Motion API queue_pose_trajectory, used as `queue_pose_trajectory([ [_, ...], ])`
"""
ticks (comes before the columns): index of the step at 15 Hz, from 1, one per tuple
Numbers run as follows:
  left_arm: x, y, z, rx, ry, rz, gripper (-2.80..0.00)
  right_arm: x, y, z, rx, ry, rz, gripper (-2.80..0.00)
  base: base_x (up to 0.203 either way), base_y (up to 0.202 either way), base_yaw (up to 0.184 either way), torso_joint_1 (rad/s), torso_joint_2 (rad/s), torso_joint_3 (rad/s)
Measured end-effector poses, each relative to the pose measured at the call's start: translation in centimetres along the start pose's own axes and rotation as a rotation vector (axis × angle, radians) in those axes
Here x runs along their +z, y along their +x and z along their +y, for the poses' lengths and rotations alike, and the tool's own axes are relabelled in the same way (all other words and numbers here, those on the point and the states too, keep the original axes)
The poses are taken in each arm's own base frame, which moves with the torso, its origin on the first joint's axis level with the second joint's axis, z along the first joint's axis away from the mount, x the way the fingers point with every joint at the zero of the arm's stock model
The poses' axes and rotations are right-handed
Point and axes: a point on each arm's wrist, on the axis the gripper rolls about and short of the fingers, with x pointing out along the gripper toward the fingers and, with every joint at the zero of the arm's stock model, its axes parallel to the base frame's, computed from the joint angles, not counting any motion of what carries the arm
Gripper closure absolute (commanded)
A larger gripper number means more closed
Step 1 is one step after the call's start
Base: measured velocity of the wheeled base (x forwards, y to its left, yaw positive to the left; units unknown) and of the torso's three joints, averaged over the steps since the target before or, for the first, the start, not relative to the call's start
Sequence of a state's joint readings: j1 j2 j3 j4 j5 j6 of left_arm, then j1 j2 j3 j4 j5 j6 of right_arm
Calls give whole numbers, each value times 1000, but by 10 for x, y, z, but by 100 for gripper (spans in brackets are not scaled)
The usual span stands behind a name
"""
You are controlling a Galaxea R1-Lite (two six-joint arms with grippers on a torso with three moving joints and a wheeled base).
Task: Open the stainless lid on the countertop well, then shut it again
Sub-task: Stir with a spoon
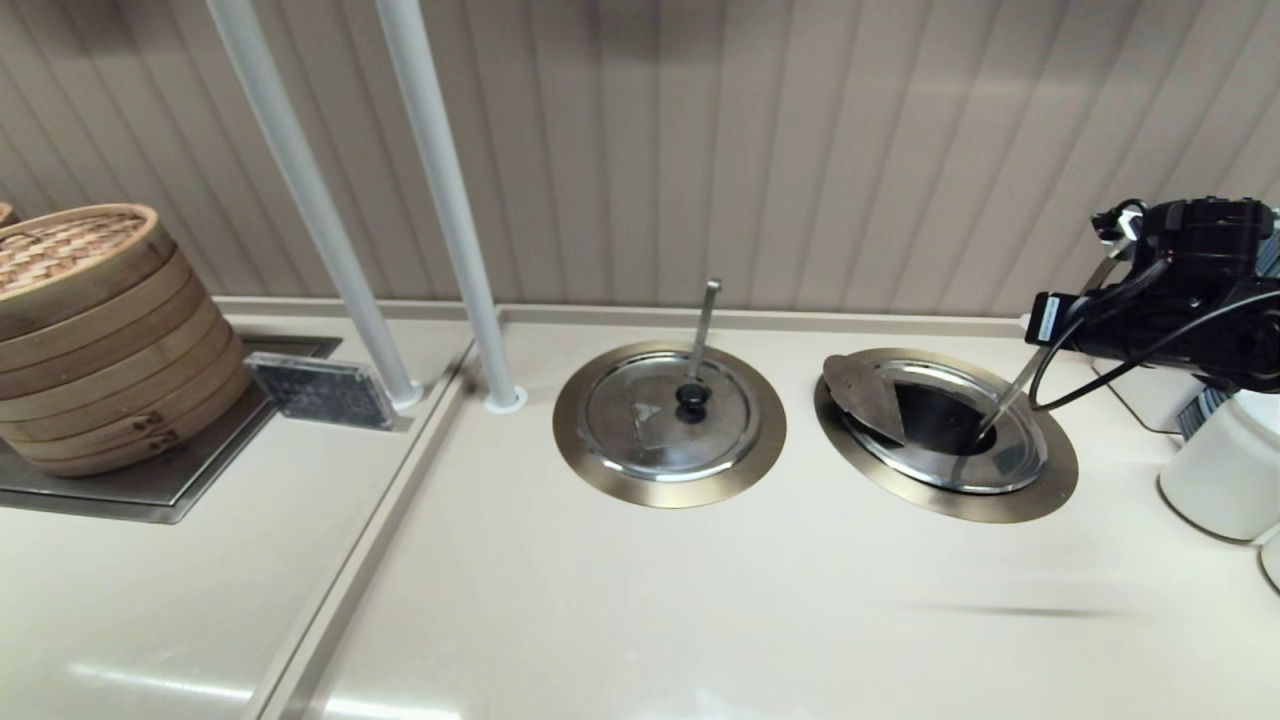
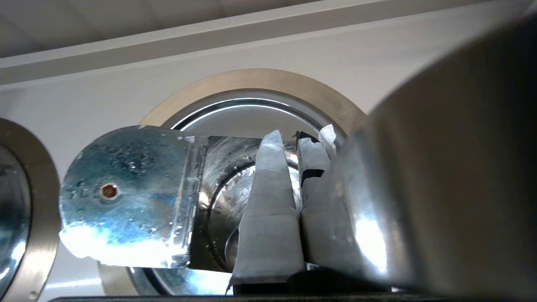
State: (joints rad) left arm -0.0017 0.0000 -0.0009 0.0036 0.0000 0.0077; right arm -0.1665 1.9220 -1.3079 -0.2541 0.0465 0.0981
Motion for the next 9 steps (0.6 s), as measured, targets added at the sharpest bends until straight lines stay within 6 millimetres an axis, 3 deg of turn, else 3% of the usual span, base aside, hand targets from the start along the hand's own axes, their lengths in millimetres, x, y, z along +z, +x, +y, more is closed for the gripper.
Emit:
queue_pose_trajectory([
  [4,0,0,0,0,0,0,0,4,20,-9,-19,-7,-49,0,0,0,0,0,0,0],
  [9,0,0,0,0,0,0,0,4,49,9,-13,-19,-62,0,0,0,0,0,0,0],
])
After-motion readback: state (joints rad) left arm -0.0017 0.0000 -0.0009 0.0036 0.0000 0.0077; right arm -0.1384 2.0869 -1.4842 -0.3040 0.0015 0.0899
